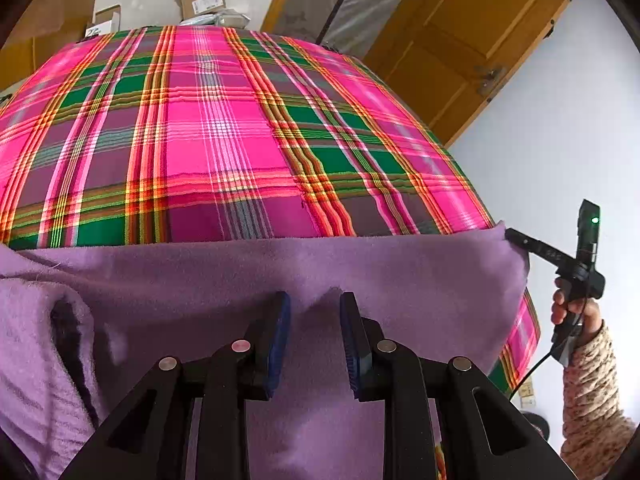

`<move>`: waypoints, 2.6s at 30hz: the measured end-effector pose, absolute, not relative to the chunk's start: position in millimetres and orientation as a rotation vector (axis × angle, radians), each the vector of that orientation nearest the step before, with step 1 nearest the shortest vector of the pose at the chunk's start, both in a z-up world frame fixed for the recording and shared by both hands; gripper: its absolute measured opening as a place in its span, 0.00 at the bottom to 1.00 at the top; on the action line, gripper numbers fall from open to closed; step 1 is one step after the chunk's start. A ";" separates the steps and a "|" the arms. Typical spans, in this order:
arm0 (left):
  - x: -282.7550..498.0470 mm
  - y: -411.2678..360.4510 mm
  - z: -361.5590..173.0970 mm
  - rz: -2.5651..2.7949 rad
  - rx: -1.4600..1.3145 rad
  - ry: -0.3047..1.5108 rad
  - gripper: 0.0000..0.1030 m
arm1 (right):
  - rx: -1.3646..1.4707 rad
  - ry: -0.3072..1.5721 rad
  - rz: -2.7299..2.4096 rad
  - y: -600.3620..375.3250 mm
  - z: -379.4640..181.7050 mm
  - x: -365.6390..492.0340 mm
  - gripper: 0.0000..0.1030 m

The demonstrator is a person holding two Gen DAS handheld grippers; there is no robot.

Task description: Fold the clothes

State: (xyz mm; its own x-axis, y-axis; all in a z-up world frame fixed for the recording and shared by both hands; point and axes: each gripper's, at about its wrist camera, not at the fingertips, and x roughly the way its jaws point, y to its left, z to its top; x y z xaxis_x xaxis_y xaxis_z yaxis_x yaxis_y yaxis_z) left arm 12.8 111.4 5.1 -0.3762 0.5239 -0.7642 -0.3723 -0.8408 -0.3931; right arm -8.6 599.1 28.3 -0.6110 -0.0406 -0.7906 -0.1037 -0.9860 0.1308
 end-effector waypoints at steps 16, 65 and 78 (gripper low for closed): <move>31.0 120.4 11.1 2.170 -1.286 -0.198 0.24 | -1.249 0.665 2.809 631.3 34.4 66.7 0.35; 88.0 120.8 3.7 1.954 -1.305 -0.143 0.27 | -1.293 0.109 3.034 482.5 21.5 88.2 0.25; 91.7 109.3 5.6 1.946 -1.288 -0.133 0.27 | -1.259 -0.009 3.008 481.1 22.9 128.7 0.26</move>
